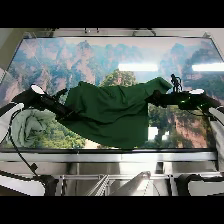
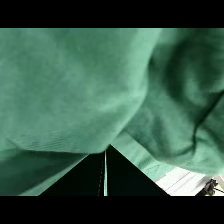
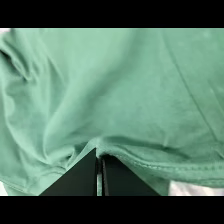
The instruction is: Fold the shirts.
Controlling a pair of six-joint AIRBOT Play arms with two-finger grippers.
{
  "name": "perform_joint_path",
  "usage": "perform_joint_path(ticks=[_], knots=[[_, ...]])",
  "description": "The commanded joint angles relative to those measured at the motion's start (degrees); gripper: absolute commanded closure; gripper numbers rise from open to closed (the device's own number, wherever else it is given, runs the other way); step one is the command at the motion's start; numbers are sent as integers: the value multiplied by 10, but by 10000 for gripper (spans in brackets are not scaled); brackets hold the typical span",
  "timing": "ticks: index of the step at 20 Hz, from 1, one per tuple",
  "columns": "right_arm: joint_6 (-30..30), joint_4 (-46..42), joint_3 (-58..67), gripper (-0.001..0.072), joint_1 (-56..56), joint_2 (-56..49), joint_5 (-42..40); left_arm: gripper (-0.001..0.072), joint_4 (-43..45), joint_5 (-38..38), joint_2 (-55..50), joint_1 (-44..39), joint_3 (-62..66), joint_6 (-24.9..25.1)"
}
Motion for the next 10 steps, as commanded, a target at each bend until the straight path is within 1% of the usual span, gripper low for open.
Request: perform_joint_path(ticks=[1, 3, 4, 6, 7, 9, 10], knots=[[-6, 9, 7, 690, -1, 5, 14, 707, 30, -26, 15, -5, 18, 0], [-12, 10, 7, 690, -4, 14, 26, 704, 57, -17, 46, -2, 27, 0], [-12, 9, 7, 690, -4, 19, 25, 688, 60, -13, 57, 3, 32, 0], [-12, 6, 7, 690, -5, 20, 25, 687, 58, -30, 66, 13, 39, -2], [-12, 5, 7, 690, -5, 20, 26, 581, 56, -51, 69, 19, 39, -2], [-12, 5, 7, 690, -5, 20, 26, -9, 58, -104, 74, 41, 38, -11], [-12, 4, 7, 690, -4, 20, 26, -6, 59, -112, 79, 55, 33, -15]])
